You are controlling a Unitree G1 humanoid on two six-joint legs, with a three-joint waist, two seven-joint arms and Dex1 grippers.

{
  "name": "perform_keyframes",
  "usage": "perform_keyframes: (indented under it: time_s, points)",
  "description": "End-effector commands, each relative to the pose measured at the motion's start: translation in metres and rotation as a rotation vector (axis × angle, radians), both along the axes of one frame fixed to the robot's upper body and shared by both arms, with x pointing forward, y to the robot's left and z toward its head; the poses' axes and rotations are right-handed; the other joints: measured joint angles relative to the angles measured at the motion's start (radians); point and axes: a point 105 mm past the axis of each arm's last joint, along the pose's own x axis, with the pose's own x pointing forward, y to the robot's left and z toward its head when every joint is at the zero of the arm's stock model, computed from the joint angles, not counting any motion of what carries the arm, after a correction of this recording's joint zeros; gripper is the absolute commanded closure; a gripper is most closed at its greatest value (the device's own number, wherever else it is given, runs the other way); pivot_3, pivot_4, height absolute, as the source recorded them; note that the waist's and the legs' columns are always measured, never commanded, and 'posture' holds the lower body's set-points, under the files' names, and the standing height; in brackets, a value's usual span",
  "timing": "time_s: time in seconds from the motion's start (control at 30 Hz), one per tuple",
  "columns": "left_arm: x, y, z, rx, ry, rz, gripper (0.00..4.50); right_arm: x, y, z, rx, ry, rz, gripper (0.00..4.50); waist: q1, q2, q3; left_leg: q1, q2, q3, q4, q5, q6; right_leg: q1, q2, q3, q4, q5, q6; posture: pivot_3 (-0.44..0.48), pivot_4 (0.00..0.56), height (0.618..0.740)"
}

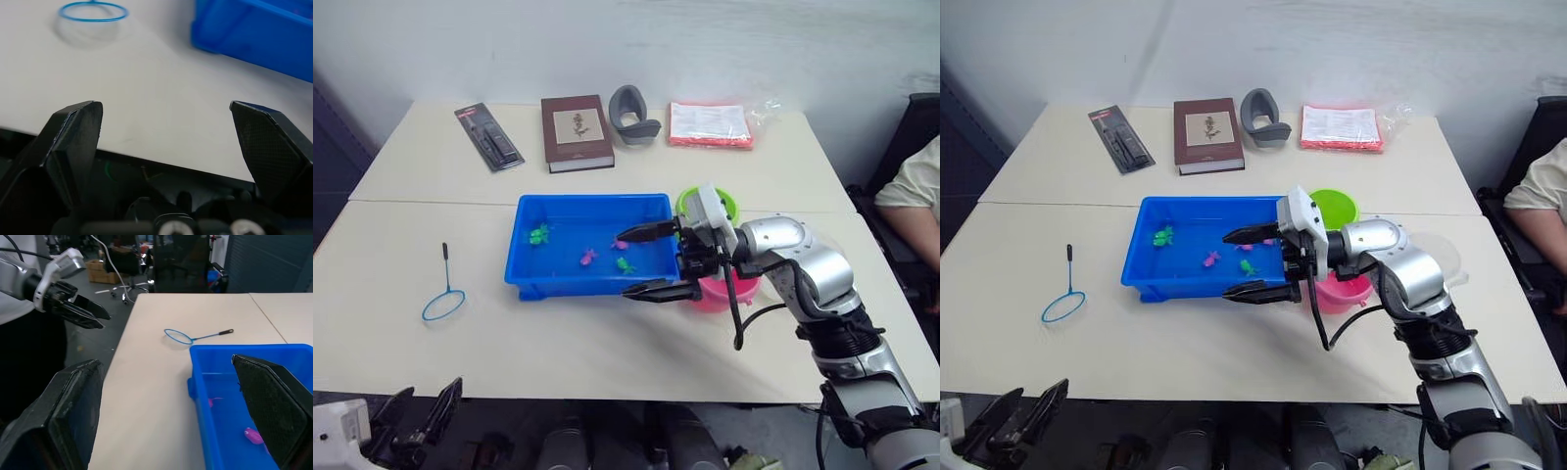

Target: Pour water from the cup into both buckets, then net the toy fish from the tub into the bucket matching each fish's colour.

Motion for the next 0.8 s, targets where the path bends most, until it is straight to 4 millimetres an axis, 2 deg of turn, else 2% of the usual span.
perform_keyframes:
  time_s: [0.03,0.13,0.27,0.43,0.57,0.8]
  points:
    - [0.018,0.039,0.005,0.074,0.028,0.129,0.0,-0.009,0.003,0.012,0.022,-0.04,0.062,0.05,0.001,0.001,0.0,0.0,0.0,0.0,0.0,0.0,0.0,0.0,0.001,0.0,0.0,0.001,0.001,0.0,0.15,0.74]
    - [0.048,0.065,0.013,0.054,0.051,0.161,0.0,-0.008,0.004,0.012,0.022,-0.063,0.036,0.05,0.002,0.0,0.0,0.001,0.001,-0.005,-0.001,0.003,-0.004,0.0,0.006,-0.003,0.005,0.003,0.005,0.0,0.15,0.74]
    - [0.103,0.096,0.025,0.032,0.104,0.161,0.0,-0.013,-0.001,0.011,0.012,-0.068,-0.006,0.05,-0.001,-0.001,-0.001,0.003,0.002,-0.004,-0.001,0.005,-0.007,-0.001,0.003,-0.005,0.012,0.004,0.004,0.0,0.15,0.74]
    - [0.157,0.111,0.026,0.01,0.207,0.183,0.0,-0.017,-0.005,0.009,0.015,-0.094,-0.07,0.05,-0.004,-0.001,-0.001,0.002,0.002,-0.002,-0.001,0.005,-0.008,-0.003,0.0,-0.005,0.014,0.004,0.003,0.0,0.15,0.74]
    - [0.194,0.114,0.017,0.036,0.278,0.17,0.0,-0.017,-0.008,0.011,0.034,-0.11,-0.135,0.05,0.0,-0.002,-0.002,0.002,0.002,-0.002,-0.001,0.006,-0.011,-0.004,0.001,-0.007,0.012,0.004,0.003,0.0,0.15,0.74]
    - [0.231,0.1,-0.009,-0.017,0.355,0.098,0.0,-0.019,-0.014,0.01,0.048,-0.119,-0.203,0.05,0.003,-0.002,-0.002,0.0,0.003,0.0,-0.002,0.008,-0.016,-0.005,0.001,-0.01,0.012,0.004,0.003,0.0,0.15,0.74]
